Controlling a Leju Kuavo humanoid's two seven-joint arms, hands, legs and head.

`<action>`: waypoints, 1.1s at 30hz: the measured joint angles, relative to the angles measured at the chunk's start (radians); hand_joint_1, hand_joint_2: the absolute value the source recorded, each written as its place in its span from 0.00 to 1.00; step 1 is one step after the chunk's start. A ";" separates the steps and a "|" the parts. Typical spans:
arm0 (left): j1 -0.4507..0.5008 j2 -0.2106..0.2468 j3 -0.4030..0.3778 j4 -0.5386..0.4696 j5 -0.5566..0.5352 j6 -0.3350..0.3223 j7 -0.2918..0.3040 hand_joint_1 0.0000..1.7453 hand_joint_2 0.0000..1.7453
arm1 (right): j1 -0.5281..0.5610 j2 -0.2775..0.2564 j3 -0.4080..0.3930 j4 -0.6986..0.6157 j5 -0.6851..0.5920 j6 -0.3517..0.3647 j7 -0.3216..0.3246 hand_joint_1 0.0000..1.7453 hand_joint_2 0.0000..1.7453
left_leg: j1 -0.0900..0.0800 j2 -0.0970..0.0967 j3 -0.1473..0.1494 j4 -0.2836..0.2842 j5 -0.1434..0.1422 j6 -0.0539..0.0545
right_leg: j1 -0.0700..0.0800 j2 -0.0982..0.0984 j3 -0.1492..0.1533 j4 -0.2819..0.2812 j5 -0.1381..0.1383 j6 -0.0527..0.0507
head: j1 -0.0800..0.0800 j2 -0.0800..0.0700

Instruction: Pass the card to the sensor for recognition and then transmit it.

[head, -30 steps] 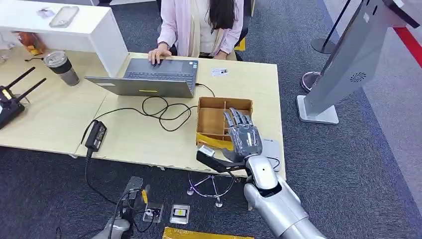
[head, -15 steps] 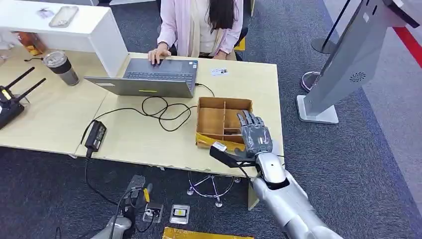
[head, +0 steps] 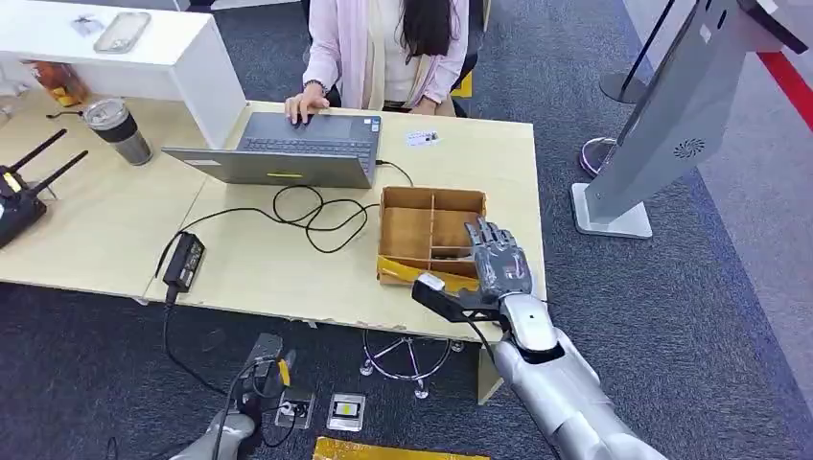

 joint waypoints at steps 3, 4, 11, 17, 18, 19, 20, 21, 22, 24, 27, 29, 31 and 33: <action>0.000 -0.002 0.000 0.000 0.000 0.000 0.001 0.00 0.00 | 0.000 0.000 0.000 -0.004 0.000 0.008 -0.002 0.00 1.00 | 0.000 0.000 0.000 0.000 0.000 0.000 | 0.000 0.000 0.000 0.000 0.000 0.000 | 0.000 0.000; 0.000 -0.002 0.000 0.000 0.000 0.000 0.001 0.00 0.00 | 0.000 0.000 0.000 -0.006 0.000 0.008 -0.003 0.00 1.00 | 0.000 0.000 0.000 0.000 0.000 0.000 | 0.000 0.000 0.000 0.000 0.000 0.000 | 0.000 0.000; -0.001 -0.003 0.000 0.000 0.000 0.000 0.002 0.00 0.00 | 0.001 0.001 0.000 -0.011 0.007 0.011 -0.008 0.00 1.00 | 0.000 0.000 0.000 0.000 0.000 0.000 | 0.000 0.000 0.000 0.000 0.000 0.000 | 0.000 0.000; -0.001 -0.005 0.000 0.000 -0.003 -0.001 0.003 0.00 0.00 | 0.004 0.006 0.002 -0.019 0.009 0.014 -0.018 0.00 1.00 | 0.000 0.000 0.000 0.000 0.000 0.000 | 0.000 0.000 0.000 0.000 0.000 0.000 | 0.000 0.000; -0.001 -0.006 -0.001 0.000 -0.004 -0.001 0.005 0.00 0.00 | 0.004 0.006 0.002 -0.019 0.009 0.014 -0.018 0.00 1.00 | 0.000 0.000 0.000 0.000 0.000 0.000 | 0.000 0.000 0.000 0.000 0.000 0.000 | 0.000 0.000; -0.002 -0.006 -0.002 0.000 -0.005 -0.002 0.006 0.00 0.00 | 0.005 0.007 0.002 -0.021 0.009 0.014 -0.018 0.00 1.00 | 0.000 0.000 0.000 0.000 0.000 0.000 | 0.000 0.000 0.000 0.000 0.000 0.000 | 0.000 0.000; -0.003 -0.006 -0.003 0.000 -0.008 -0.002 0.007 0.00 0.00 | 0.007 0.009 0.002 -0.024 0.009 0.013 -0.018 0.00 1.00 | 0.000 0.000 0.000 0.000 0.000 0.000 | 0.000 0.000 0.000 0.000 0.000 0.000 | 0.000 0.000; -0.004 -0.006 -0.005 0.000 -0.009 -0.002 0.008 0.00 0.00 | 0.008 0.010 0.002 -0.026 0.008 0.013 -0.018 0.00 1.00 | 0.000 0.001 0.000 0.000 0.000 0.000 | 0.000 0.001 0.000 0.000 0.000 0.000 | 0.000 0.000; -0.005 -0.007 -0.005 0.000 -0.010 -0.002 0.009 0.00 0.00 | 0.008 0.012 0.002 -0.026 0.008 0.013 -0.018 0.00 1.00 | 0.000 0.001 0.000 0.000 0.000 0.000 | 0.000 0.001 0.000 0.000 0.000 0.000 | 0.000 0.000; -0.007 -0.008 -0.006 0.000 -0.011 -0.002 0.010 0.00 0.00 | 0.010 0.014 0.002 -0.026 0.006 0.012 -0.020 0.00 1.00 | 0.000 0.000 0.000 0.000 0.000 0.000 | 0.000 0.000 0.000 0.000 0.000 0.000 | 0.000 0.000; -0.008 -0.009 -0.006 0.000 -0.012 -0.002 0.011 0.00 0.00 | 0.015 0.019 0.002 -0.027 -0.001 0.011 -0.025 0.00 1.00 | 0.000 0.001 0.000 0.000 0.000 0.000 | 0.000 0.001 0.000 0.000 0.000 0.000 | 0.000 0.000; -0.010 -0.010 -0.006 0.000 -0.012 -0.002 0.011 0.00 0.00 | 0.019 0.024 0.002 -0.027 -0.003 0.011 -0.029 0.00 1.00 | 0.000 0.001 0.000 0.000 0.000 0.000 | 0.000 0.001 0.000 0.000 0.000 0.000 | 0.000 0.000; -0.012 -0.010 -0.006 0.000 -0.012 -0.002 0.012 0.00 0.00 | 0.020 0.029 0.003 -0.027 -0.004 0.011 -0.031 0.87 1.00 | 0.000 0.001 0.000 0.000 0.000 0.000 | 0.000 0.001 0.000 0.000 0.000 0.000 | 0.000 0.000; -0.012 -0.010 -0.006 0.000 -0.012 -0.002 0.012 0.00 0.00 | 0.021 0.032 0.003 -0.027 -0.004 0.014 -0.032 1.00 1.00 | 0.000 0.001 0.000 0.000 0.000 0.000 | 0.000 0.001 0.000 0.000 0.000 0.000 | 0.000 0.000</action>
